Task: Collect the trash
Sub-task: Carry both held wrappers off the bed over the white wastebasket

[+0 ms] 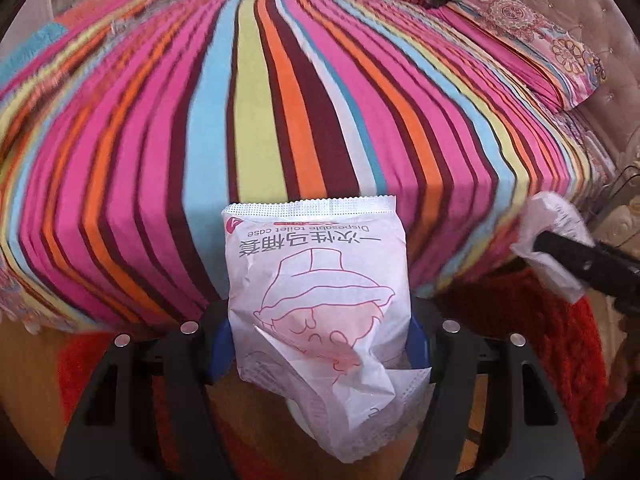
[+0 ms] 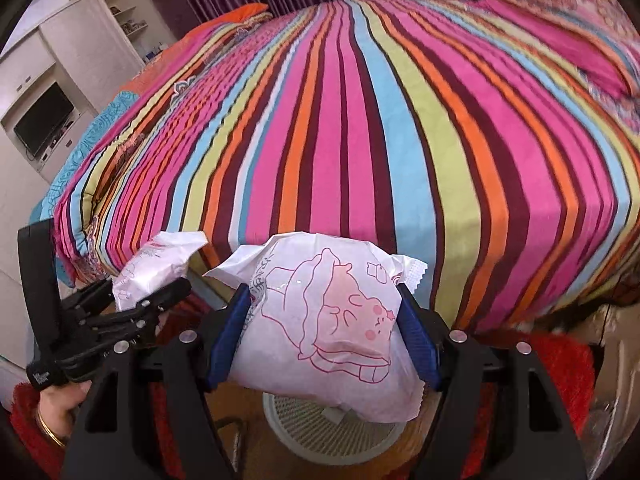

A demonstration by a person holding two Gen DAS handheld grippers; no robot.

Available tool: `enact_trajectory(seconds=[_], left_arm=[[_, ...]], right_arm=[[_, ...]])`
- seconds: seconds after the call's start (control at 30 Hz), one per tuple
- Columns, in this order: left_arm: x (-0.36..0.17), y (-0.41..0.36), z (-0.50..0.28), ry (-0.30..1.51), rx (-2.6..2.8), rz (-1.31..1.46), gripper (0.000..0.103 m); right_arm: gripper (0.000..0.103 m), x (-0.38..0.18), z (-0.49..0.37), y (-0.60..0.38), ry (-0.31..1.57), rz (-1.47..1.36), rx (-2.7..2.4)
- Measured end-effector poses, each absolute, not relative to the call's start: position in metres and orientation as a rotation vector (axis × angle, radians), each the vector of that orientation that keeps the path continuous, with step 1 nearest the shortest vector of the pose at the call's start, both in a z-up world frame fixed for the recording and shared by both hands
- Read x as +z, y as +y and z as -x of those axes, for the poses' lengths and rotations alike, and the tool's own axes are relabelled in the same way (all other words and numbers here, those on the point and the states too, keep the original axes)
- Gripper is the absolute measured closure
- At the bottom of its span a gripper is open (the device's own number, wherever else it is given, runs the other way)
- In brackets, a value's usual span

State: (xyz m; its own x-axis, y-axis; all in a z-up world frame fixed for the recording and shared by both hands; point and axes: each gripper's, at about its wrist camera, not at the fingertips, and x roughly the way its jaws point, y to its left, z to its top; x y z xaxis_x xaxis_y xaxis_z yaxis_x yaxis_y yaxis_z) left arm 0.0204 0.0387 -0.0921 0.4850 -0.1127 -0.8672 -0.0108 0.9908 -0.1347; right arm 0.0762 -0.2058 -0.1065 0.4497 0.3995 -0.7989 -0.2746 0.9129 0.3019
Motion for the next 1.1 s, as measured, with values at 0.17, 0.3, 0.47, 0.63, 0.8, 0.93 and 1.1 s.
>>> enact_trajectory(seconds=[0.17, 0.3, 0.47, 0.63, 0.8, 0.93, 1.1], left_arm=[[-0.109, 0.028, -0.01, 1.128, -0.084, 0.125, 0.037], [-0.121, 0.017, -0.006, 1.177, -0.123, 0.128, 0.037], [-0.144, 0.004, -0.004, 1.263, -0.145, 0.107, 0.037], [-0.167, -0.004, -0.008, 1.349, -0.136, 0.094, 0.037], [-0.189, -0.01, -0.015, 1.434, -0.127, 0.078, 0.037], [-0.203, -0.017, -0.021, 1.483, -0.122, 0.064, 0.037], [-0.225, -0.027, -0.034, 1.566, -0.135, 0.064, 0.037]], right_arm=[[0.035, -0.128, -0.065, -0.208, 1.115, -0.173, 0.405], [0.035, -0.147, -0.06, -0.21, 1.189, -0.21, 0.398], [0.035, -0.164, -0.061, -0.211, 1.275, -0.245, 0.392], [0.035, -0.177, -0.063, -0.208, 1.332, -0.225, 0.388], [0.035, -0.193, -0.067, -0.198, 1.411, -0.207, 0.387], [0.035, -0.209, -0.071, -0.195, 1.478, -0.217, 0.382], [0.035, -0.229, -0.074, -0.192, 1.548, -0.24, 0.36]])
